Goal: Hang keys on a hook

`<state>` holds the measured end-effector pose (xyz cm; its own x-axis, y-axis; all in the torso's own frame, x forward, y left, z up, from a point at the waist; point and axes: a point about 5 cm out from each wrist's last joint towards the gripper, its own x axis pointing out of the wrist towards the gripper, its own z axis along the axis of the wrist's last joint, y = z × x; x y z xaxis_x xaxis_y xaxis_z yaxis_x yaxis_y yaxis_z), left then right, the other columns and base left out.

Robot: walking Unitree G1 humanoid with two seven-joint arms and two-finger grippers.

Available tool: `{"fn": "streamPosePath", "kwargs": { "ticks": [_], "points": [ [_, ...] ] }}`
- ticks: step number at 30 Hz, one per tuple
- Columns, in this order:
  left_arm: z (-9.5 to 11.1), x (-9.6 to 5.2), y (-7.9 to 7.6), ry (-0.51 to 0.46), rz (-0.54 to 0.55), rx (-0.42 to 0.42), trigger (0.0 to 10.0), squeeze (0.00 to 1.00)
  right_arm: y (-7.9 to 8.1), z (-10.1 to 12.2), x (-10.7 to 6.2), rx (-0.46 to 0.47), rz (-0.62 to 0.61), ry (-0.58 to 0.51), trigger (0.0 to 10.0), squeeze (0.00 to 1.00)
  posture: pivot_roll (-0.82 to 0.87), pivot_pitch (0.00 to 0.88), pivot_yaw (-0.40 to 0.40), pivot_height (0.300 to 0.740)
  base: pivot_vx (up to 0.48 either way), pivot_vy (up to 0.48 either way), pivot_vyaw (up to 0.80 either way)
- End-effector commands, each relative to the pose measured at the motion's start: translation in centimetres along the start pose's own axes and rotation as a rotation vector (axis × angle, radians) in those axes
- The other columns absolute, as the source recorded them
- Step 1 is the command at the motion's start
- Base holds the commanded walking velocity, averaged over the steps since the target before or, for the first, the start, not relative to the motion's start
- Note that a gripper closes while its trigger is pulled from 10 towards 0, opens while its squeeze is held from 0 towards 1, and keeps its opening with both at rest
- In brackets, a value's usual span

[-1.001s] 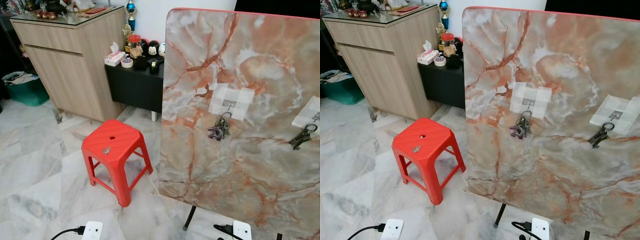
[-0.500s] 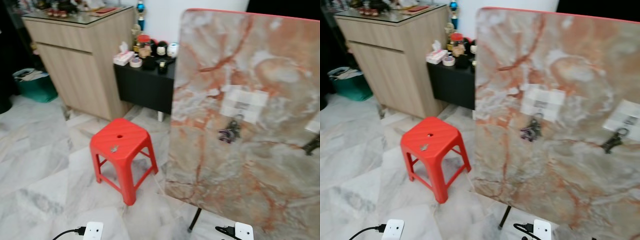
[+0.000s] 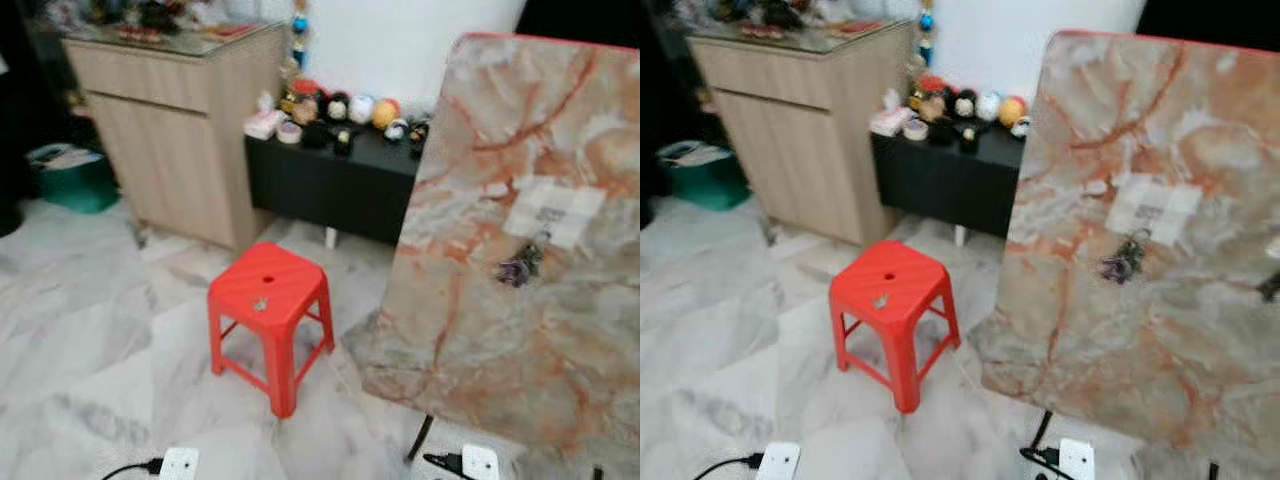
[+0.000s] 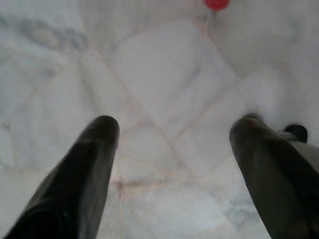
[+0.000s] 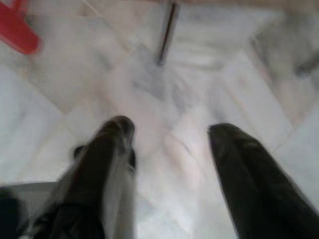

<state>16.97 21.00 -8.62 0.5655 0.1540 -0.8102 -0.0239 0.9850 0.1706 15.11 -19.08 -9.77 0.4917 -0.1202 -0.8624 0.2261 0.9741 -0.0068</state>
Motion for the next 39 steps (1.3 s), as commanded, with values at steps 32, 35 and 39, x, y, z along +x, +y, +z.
{"fn": "streamPosePath", "kwargs": {
  "ticks": [32, 35, 39],
  "points": [
    [-0.65, -0.12, 0.63, 0.023, 0.013, 0.005, 10.0, 0.0, 0.56, 0.43, 0.09, -0.016, 0.021, -0.004, 10.0, 0.0, 0.04, 0.0, -0.028, 0.74, 0.0, 0.33, 0.0],
    [-0.6, -0.11, 0.62, 0.022, 0.013, 0.005, 10.0, 0.0, 0.57, 0.51, 0.1, -0.015, 0.023, -0.005, 10.0, 0.0, 0.04, 0.0, -0.029, 0.74, 0.0, 0.321, 0.0],
    [-0.57, -0.1, 0.58, 0.021, 0.013, 0.004, 10.0, 0.0, 0.53, 0.55, 0.11, -0.019, 0.023, -0.005, 10.0, 0.0, 0.04, 0.0, -0.032, 0.74, 0.0, 0.322, 0.0]
  ]
}}
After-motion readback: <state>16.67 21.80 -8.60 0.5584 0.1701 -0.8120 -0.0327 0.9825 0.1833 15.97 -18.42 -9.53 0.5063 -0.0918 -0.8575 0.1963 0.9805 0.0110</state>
